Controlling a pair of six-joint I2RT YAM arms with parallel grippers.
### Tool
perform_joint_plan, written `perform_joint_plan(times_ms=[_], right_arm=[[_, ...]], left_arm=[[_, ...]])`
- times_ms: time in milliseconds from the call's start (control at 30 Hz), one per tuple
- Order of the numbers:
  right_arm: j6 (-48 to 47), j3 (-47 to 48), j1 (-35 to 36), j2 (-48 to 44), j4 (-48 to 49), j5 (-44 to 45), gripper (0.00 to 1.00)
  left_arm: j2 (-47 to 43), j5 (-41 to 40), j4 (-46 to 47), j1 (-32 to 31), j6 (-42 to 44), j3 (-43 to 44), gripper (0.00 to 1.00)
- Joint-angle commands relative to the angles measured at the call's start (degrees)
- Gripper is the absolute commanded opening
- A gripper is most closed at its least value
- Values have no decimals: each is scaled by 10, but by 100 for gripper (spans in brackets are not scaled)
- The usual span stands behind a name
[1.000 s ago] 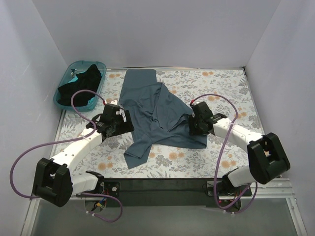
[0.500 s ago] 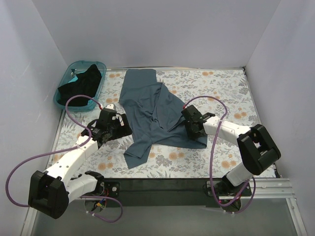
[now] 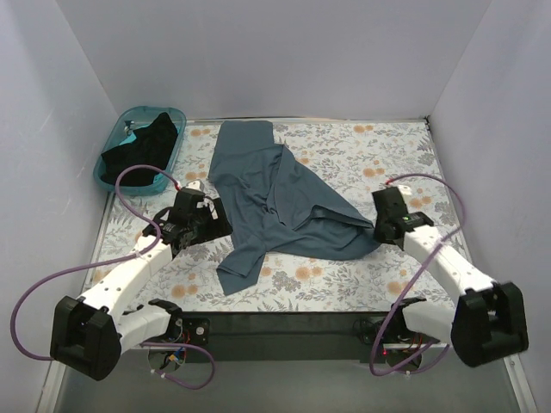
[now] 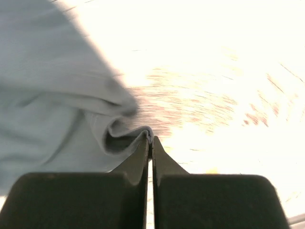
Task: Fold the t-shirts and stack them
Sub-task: Flatten the tshirt out
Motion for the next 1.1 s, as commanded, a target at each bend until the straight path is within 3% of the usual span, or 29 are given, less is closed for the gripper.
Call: perform_joint_plan(times_ms=[0, 133, 233, 367, 467, 567, 667, 700, 867, 1067], right_arm=[[77, -58, -106, -98, -8, -20, 1], [131, -137, -198, -218, 13, -99, 1], [140, -168, -276, -246, 12, -134, 1], [95, -156, -305, -267, 21, -158, 37], [19, -127, -303, -258, 43, -209, 45], [-36, -88, -276, -240, 65, -251, 46], [-79, -55, -182, -202, 98, -262, 46], [-89, -35, -119, -186, 104, -258, 46], [-164, 59, 40, -26, 143, -209, 45], [-227, 145, 88, 110, 156, -214, 44]], left_arm=[[21, 16, 12, -1, 6, 31, 71], [53, 19, 26, -1, 10, 52, 70], [82, 37, 33, -2, 17, 68, 70], [113, 45, 36, -1, 21, 86, 70], [128, 47, 49, -2, 21, 89, 70], [151, 49, 60, -2, 22, 96, 69], [175, 53, 71, -2, 20, 108, 65], [194, 53, 72, -3, 17, 112, 64], [252, 54, 80, -18, 14, 139, 47], [299, 38, 80, -40, 12, 169, 43]])
